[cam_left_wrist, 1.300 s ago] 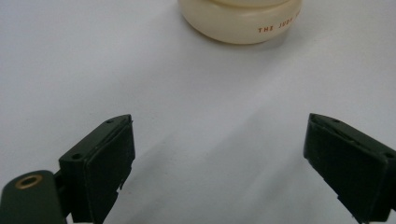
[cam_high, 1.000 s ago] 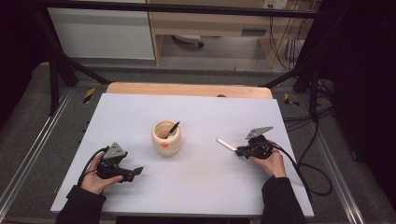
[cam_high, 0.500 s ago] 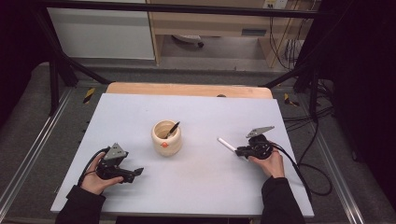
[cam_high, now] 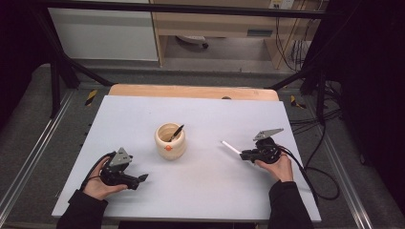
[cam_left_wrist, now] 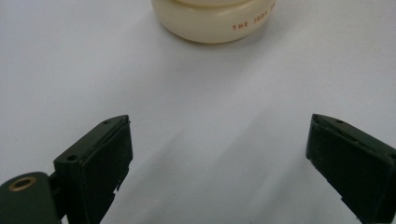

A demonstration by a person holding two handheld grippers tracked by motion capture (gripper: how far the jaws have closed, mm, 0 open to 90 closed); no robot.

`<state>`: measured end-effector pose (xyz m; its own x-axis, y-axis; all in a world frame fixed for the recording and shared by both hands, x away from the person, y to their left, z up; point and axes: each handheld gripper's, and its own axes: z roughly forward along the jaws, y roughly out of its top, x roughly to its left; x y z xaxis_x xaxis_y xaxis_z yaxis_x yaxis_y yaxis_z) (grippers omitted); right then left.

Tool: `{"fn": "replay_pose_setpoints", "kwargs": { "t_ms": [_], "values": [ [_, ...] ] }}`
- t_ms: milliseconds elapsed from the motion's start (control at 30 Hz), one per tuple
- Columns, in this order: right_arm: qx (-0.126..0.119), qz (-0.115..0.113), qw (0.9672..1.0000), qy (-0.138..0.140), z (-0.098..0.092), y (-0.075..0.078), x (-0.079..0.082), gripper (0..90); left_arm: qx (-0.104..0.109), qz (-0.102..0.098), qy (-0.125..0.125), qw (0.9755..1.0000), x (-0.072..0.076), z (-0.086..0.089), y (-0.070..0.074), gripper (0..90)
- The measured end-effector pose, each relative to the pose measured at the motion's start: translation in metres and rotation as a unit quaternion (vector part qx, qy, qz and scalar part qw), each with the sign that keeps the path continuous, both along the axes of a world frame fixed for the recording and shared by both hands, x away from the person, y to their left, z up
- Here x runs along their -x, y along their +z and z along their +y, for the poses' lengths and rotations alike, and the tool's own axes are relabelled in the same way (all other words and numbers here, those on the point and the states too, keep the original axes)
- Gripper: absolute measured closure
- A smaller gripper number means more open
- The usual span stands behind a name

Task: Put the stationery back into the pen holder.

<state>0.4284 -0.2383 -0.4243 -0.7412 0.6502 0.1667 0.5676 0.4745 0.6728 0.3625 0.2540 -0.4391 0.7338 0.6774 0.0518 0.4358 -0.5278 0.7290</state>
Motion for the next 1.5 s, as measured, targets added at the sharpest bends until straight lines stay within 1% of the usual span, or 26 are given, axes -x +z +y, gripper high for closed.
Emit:
{"fn": "replay_pose_setpoints", "kwargs": {
  "t_ms": [167, 233, 267, 400, 500, 633, 733, 800, 967, 1033, 1200, 1333, 1367, 1400, 1433, 1500],
  "values": [
    [-0.002, 0.005, 0.9999, 0.014, 0.005, 0.008, 0.009, 78.8, -0.018, -0.010, -0.020, 0.9996, 0.003, -0.006, 0.001, 7.1],
    [-0.008, 0.010, 0.9997, 0.020, 0.007, 0.010, 0.013, 78.8, -0.026, -0.018, -0.030, 0.9990, 0.005, -0.009, 0.002, 7.1],
    [-0.008, 0.010, 0.9997, 0.021, 0.008, 0.011, 0.016, 78.8, -0.030, -0.022, -0.035, 0.9987, 0.005, -0.010, 0.002, 7.1],
    [-0.006, 0.022, 0.9992, 0.032, 0.014, 0.011, 0.025, 78.8, -0.042, -0.033, -0.049, 0.9974, 0.008, -0.016, 0.003, 7.1],
    [0.001, 0.021, 0.9988, 0.043, 0.018, 0.012, 0.032, 78.8, -0.052, -0.041, -0.061, 0.9959, 0.010, -0.021, 0.004, 7.1],
    [-0.001, 0.018, 0.9983, 0.055, 0.026, 0.016, 0.040, 78.8, -0.066, -0.052, -0.077, 0.9936, 0.013, -0.030, 0.006, 7.1],
    [-0.006, 0.016, 0.9979, 0.063, 0.031, 0.019, 0.044, 78.7, -0.077, -0.060, -0.089, 0.9911, 0.016, -0.036, 0.008, 7.1],
    [-0.007, 0.017, 0.9976, 0.067, 0.035, 0.021, 0.047, 78.8, -0.081, -0.064, -0.095, 0.9900, 0.018, -0.039, 0.009, 7.1],
    [-0.011, 0.018, 0.9969, 0.076, 0.042, 0.025, 0.051, 78.8, -0.099, -0.080, -0.113, 0.9854, 0.022, -0.050, 0.009, 7.2],
    [-0.013, 0.019, 0.9966, 0.080, 0.044, 0.026, 0.052, 78.8, -0.101, -0.082, -0.119, 0.9843, 0.023, -0.054, 0.010, 7.2],
    [-0.012, 0.025, 0.9959, 0.086, 0.051, 0.028, 0.056, 78.7, -0.114, -0.098, -0.133, 0.9797, 0.026, -0.065, 0.010, 7.2],
    [-0.014, 0.033, 0.9951, 0.092, 0.058, 0.029, 0.057, 78.7, -0.125, -0.112, -0.146, 0.9748, 0.028, -0.074, 0.010, 7.3],
    [-0.015, 0.035, 0.9949, 0.093, 0.059, 0.030, 0.058, 78.8, -0.131, -0.116, -0.151, 0.9728, 0.029, -0.075, 0.010, 7.3],
    [-0.014, 0.035, 0.9946, 0.096, 0.061, 0.030, 0.058, 78.8, -0.134, -0.120, -0.155, 0.9714, 0.029, -0.077, 0.010, 7.4],
    [-0.014, 0.040, 0.9944, 0.097, 0.063, 0.030, 0.059, 78.8, -0.135, -0.124, -0.159, 0.9701, 0.030, -0.079, 0.010, 7.4],
    [-0.011, 0.042, 0.9940, 0.101, 0.067, 0.030, 0.059, 78.7, -0.144, -0.135, -0.165, 0.9664, 0.031, -0.083, 0.010, 7.7]
  ]
}}
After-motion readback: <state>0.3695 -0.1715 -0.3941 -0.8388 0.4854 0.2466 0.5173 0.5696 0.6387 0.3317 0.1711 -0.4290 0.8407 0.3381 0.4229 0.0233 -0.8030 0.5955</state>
